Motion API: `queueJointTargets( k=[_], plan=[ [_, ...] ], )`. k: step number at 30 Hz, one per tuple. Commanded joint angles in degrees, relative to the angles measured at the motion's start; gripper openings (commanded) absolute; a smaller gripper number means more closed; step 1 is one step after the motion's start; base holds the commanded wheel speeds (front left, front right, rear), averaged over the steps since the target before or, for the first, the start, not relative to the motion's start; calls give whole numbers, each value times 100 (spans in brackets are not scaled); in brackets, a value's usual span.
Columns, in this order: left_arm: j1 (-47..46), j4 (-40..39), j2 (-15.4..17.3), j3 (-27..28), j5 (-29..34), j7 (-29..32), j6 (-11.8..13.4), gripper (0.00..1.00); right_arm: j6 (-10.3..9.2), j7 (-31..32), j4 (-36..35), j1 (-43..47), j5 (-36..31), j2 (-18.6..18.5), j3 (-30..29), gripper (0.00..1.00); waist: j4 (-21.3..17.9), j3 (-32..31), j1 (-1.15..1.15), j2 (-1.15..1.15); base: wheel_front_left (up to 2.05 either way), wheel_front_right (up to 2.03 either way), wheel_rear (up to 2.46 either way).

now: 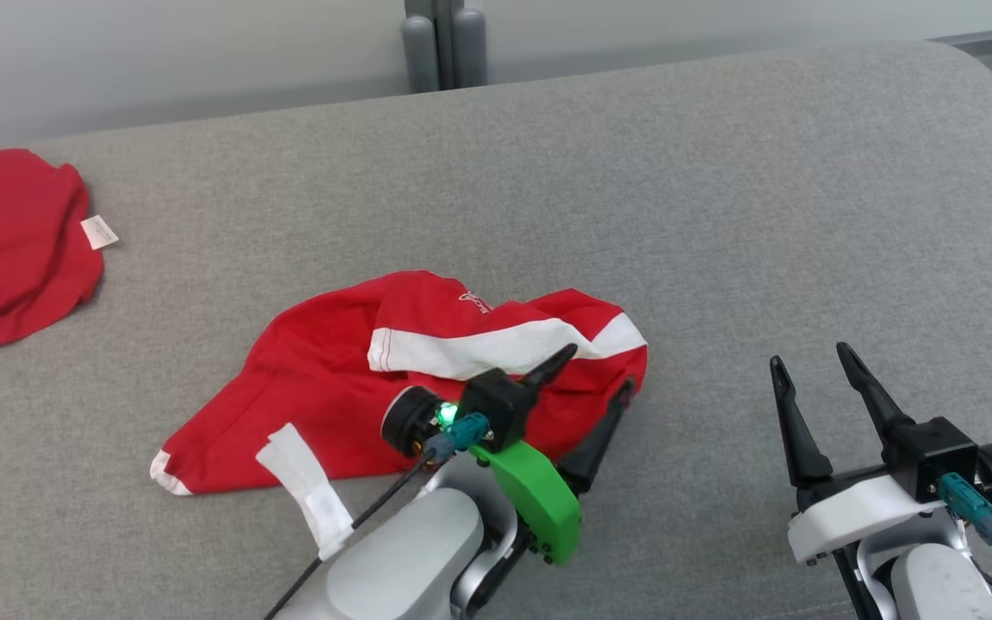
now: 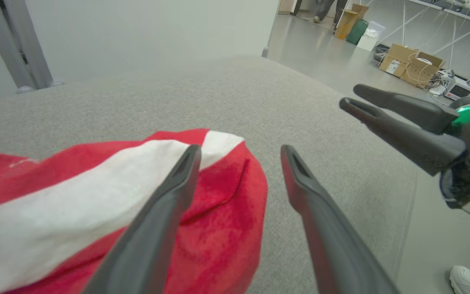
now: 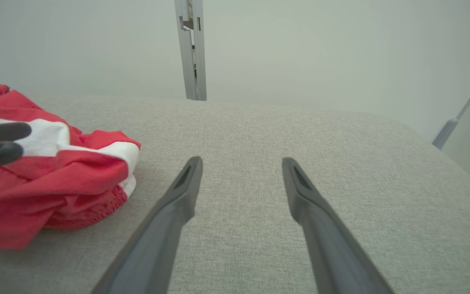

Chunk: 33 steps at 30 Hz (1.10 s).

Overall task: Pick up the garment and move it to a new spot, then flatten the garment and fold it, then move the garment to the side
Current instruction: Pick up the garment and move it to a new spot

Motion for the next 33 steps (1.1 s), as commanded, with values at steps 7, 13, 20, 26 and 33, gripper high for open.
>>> queueJointTargets(
  k=[7,13,20,26,33],
  plan=[
    [776,-577,304,1091,621,-13,67,100,-6,-22,-46,30,-215,-16,-81,100,252,-361,0,0,0,0,0],
    [1512,-837,461,2076,893,-13,79,100,-6,-22,-37,114,-293,-16,-98,100,375,-640,0,0,0,0,0],
    [2339,-1138,432,3178,1208,-14,23,100,-6,-22,-1,302,-165,-17,-49,100,473,-872,0,0,0,0,0],
    [2916,-1398,285,4058,1490,-15,-63,100,-6,-22,47,446,-38,-18,-18,100,525,-957,0,0,0,0,0],
    [3342,-1516,136,4740,1689,-15,-231,100,-6,-22,85,543,68,-18,10,100,534,-989,0,0,0,0,0]
  ],
)
